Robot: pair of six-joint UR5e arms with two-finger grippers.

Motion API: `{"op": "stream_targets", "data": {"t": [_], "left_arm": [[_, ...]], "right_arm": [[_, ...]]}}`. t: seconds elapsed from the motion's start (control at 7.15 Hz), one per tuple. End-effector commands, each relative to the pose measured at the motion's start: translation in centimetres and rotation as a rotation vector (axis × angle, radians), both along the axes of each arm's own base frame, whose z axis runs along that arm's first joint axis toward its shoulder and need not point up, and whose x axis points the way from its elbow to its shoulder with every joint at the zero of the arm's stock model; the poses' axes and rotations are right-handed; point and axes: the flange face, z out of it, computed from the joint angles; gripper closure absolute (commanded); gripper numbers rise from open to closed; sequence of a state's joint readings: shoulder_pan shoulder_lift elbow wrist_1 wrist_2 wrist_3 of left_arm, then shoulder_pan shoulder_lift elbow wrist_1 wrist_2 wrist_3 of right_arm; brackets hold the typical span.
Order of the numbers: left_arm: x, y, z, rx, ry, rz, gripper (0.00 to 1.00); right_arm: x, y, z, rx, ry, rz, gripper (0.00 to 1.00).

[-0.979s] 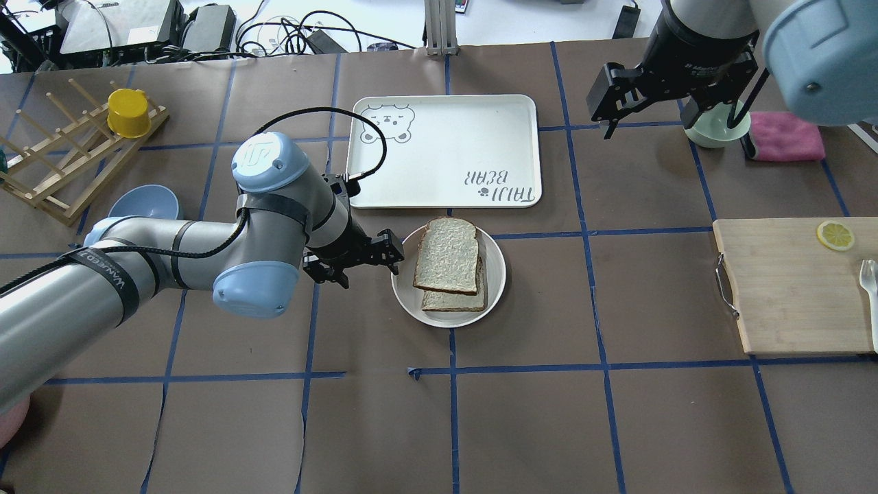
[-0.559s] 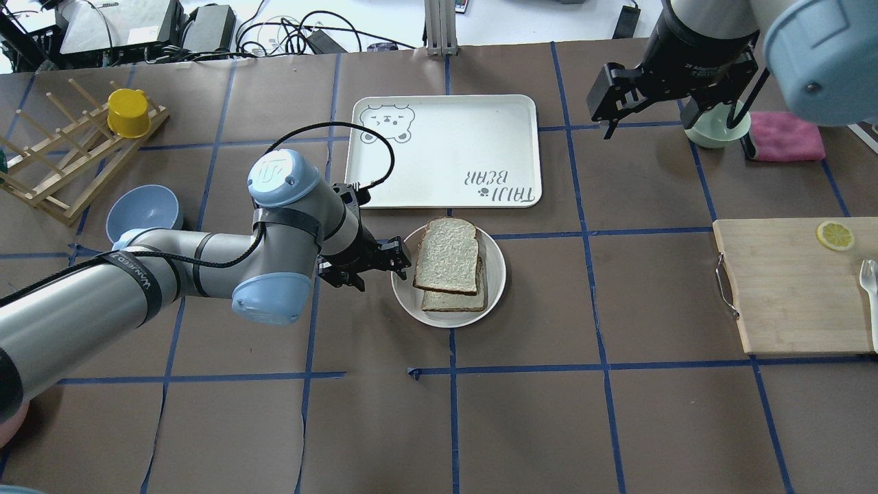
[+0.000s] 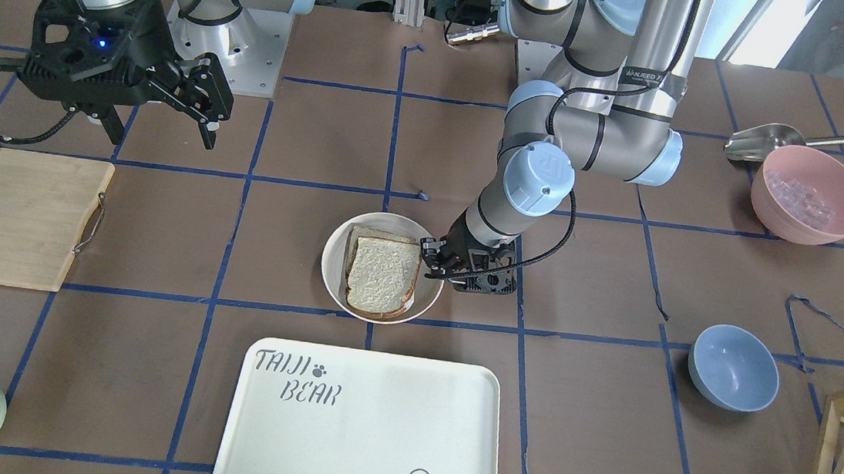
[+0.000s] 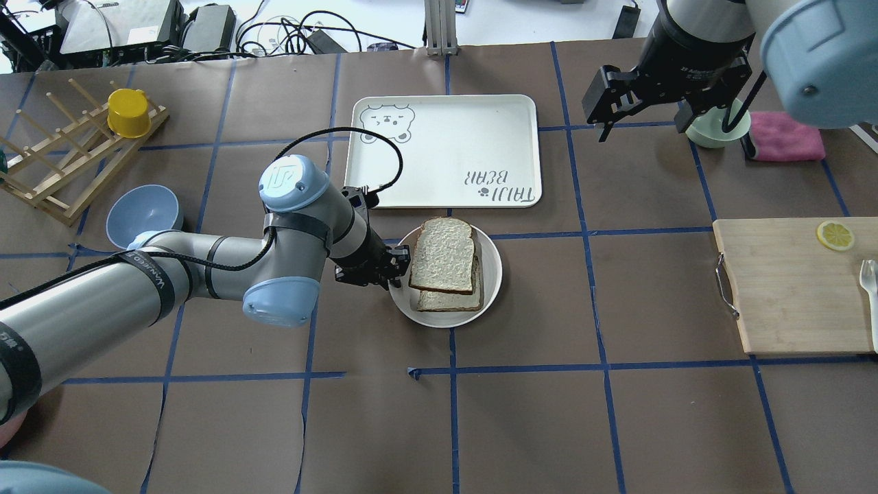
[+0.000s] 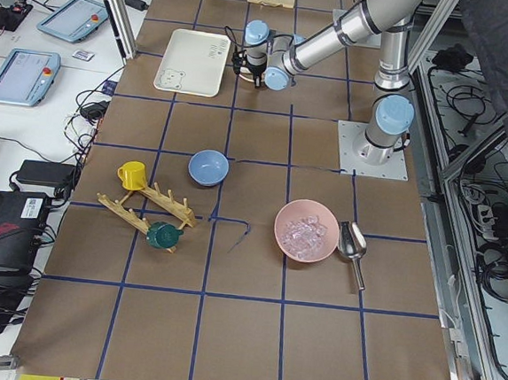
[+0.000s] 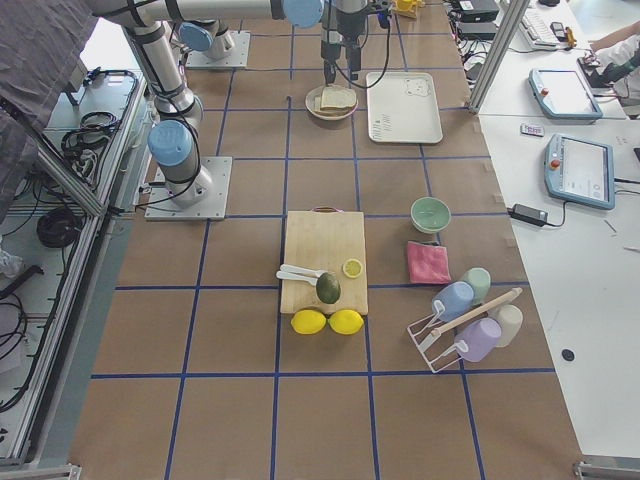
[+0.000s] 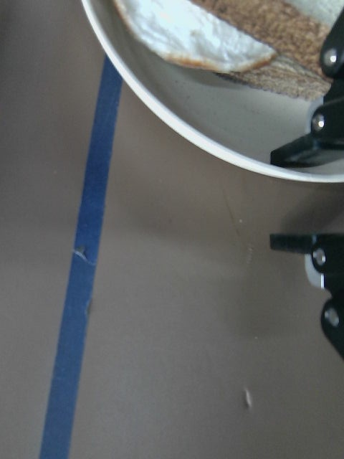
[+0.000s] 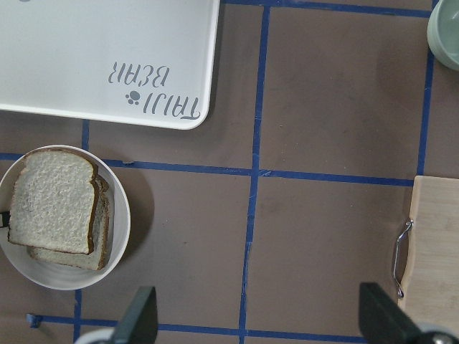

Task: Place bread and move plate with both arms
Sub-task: 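Grasp the rim of the white plate with the left gripper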

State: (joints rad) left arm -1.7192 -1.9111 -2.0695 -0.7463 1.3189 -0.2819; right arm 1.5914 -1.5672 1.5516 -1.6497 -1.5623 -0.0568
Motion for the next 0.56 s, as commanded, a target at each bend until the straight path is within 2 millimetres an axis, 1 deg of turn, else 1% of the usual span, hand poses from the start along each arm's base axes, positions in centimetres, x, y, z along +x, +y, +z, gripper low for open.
{"op": "stream_targets", "data": {"t": [0.0, 0.28, 0.42], "left_arm": [[0.0, 0.1, 0.7, -0.020, 0.003, -0.025, 1.00], [0.6, -0.4, 2.6, -0.079, 0.014, -0.052, 1.00], [0.6, -0.8, 3.5, -0.098, 0.020, -0.028, 1.00]], "right_arm": [[-0.1, 0.0, 0.0, -0.003, -0.004, -0.002, 0.00], [-0.3, -0.1, -0.1, 0.000, -0.004, -0.005, 0.00], [-0.2, -0.1, -0.1, 0.000, -0.004, -0.003, 0.00]]}}
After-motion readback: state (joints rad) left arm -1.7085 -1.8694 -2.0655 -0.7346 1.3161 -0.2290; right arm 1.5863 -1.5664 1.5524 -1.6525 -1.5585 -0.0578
